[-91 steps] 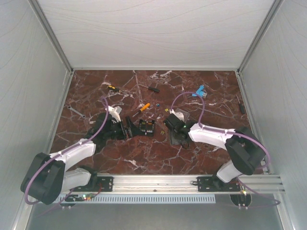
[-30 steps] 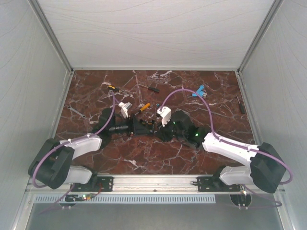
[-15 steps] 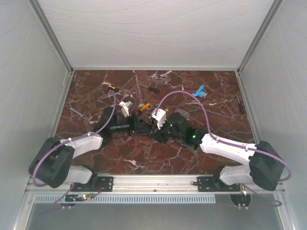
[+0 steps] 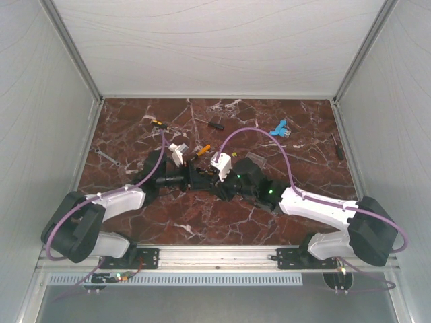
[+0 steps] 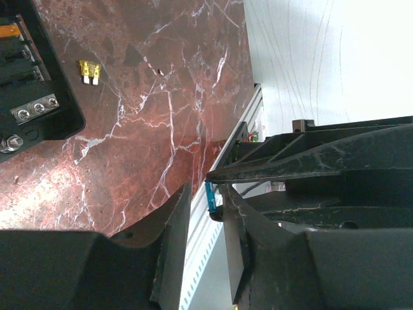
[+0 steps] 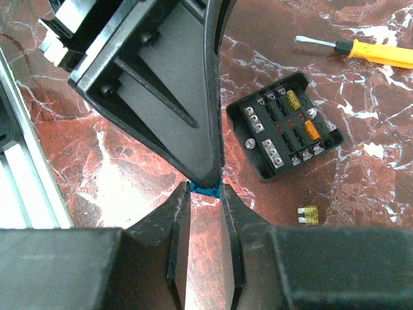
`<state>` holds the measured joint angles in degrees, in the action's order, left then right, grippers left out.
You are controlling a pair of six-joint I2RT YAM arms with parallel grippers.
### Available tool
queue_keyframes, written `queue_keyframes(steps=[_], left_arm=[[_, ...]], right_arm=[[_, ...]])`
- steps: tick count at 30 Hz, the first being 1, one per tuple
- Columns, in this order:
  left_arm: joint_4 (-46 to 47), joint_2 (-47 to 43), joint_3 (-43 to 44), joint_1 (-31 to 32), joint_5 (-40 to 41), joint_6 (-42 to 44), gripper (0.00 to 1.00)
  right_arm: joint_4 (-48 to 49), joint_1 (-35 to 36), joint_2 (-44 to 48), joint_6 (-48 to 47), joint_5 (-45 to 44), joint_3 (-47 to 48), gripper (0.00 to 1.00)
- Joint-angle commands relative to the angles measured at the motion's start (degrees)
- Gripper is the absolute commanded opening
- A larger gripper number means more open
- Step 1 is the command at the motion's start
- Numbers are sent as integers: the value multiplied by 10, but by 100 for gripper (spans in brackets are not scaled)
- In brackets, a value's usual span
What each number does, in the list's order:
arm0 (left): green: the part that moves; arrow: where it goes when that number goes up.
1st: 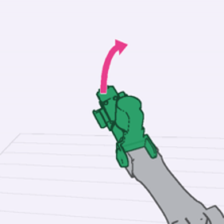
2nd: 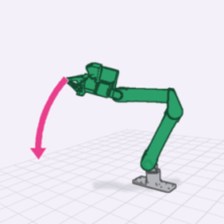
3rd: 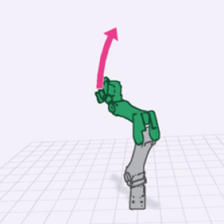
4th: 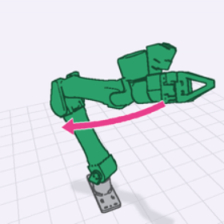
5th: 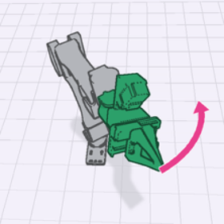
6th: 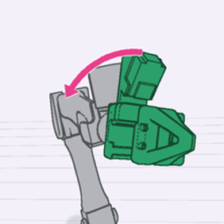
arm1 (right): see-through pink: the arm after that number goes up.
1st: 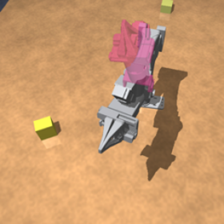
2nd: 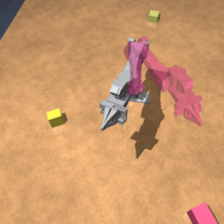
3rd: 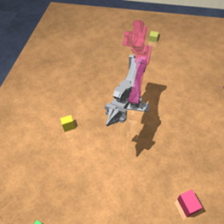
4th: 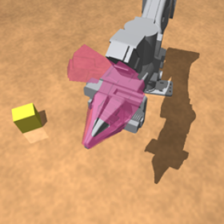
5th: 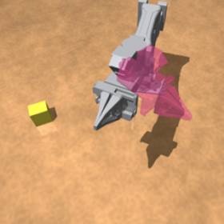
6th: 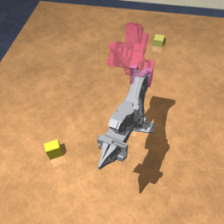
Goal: Snap on the fuse box
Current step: Pick up the fuse from the center of the board.
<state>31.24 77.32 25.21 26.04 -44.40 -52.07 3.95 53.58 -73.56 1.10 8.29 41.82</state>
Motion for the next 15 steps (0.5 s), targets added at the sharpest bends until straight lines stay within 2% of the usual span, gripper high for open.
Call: queue_keyframes(steps=[1,3,11,15], left_arm=[[-2,1,29,7,1,10,27],[-7,0,30,8,3,13,24],[-6,-17,28,11,5,11,0],[-3,-34,24,11,12,7,0]], right_arm=[[33,5,-3,-7,-7,19,16],[33,6,-3,-7,-5,20,15],[32,9,-2,-5,-9,20,15],[45,6,4,7,-16,8,20]])
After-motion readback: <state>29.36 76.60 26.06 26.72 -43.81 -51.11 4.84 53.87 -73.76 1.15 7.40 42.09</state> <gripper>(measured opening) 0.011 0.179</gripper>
